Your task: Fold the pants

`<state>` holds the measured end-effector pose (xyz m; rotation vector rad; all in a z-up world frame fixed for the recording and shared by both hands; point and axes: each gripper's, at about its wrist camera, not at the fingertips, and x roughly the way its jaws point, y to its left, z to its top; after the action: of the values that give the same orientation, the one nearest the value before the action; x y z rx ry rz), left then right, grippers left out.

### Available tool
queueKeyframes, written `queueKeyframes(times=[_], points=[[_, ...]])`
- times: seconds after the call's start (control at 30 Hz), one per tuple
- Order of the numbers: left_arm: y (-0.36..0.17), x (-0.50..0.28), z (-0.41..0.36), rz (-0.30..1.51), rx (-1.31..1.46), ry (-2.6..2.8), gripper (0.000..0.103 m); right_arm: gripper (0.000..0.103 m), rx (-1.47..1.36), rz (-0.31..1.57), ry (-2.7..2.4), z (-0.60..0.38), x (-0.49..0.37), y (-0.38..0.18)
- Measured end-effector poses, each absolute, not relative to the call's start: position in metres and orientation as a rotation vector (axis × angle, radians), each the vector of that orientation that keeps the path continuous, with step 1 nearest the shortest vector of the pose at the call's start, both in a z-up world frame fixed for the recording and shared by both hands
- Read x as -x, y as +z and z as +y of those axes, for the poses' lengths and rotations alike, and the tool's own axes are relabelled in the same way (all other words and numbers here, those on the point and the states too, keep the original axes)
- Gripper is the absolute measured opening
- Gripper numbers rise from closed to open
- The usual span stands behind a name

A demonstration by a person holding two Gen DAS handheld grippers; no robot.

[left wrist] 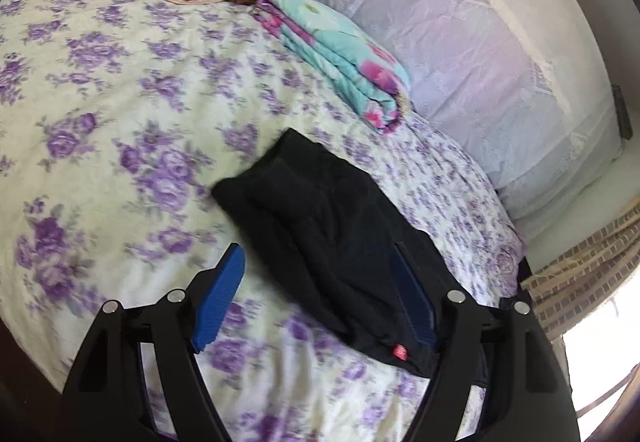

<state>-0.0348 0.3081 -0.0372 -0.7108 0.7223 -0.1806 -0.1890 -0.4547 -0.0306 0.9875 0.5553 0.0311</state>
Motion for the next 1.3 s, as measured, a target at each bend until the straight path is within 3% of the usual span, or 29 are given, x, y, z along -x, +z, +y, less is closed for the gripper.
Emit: queueKeyframes(times=[0.1, 0.4, 0.5, 0.53, 0.6, 0.8, 1.3], points=[[-0.033, 0.034, 0.287, 0.737, 0.678, -0.208, 0.072, 0.056, -1.05, 0.574, 0.028, -0.457, 0.174, -0.047], [-0.042, 0.025, 0.278, 0.766, 0.674, -0.196, 0.072, 0.037, -1.025, 0.675, -0.107, -0.477, 0.135, -0.075], [-0.045, 0.025, 0.28, 0.773, 0.681, -0.194, 0.072, 0.025, -1.03, 0.7, -0.112, -0.478, 0.125, -0.087], [-0.044, 0.025, 0.279, 0.775, 0.681, -0.191, 0.072, 0.013, -1.029, 0.694, -0.099, -0.477, 0.126, -0.088], [-0.043, 0.025, 0.28, 0.78, 0.682, -0.186, 0.072, 0.004, -1.027, 0.657, -0.053, -0.473, 0.131, -0.084], [-0.035, 0.026, 0.283, 0.77, 0.677, -0.188, 0.072, 0.003, -1.045, 0.446, -0.078, -0.498, 0.179, -0.045], [-0.022, 0.018, 0.299, 0.749, 0.787, -0.265, 0.071, 0.003, -1.102, 0.476, -0.081, -0.504, 0.181, -0.06]])
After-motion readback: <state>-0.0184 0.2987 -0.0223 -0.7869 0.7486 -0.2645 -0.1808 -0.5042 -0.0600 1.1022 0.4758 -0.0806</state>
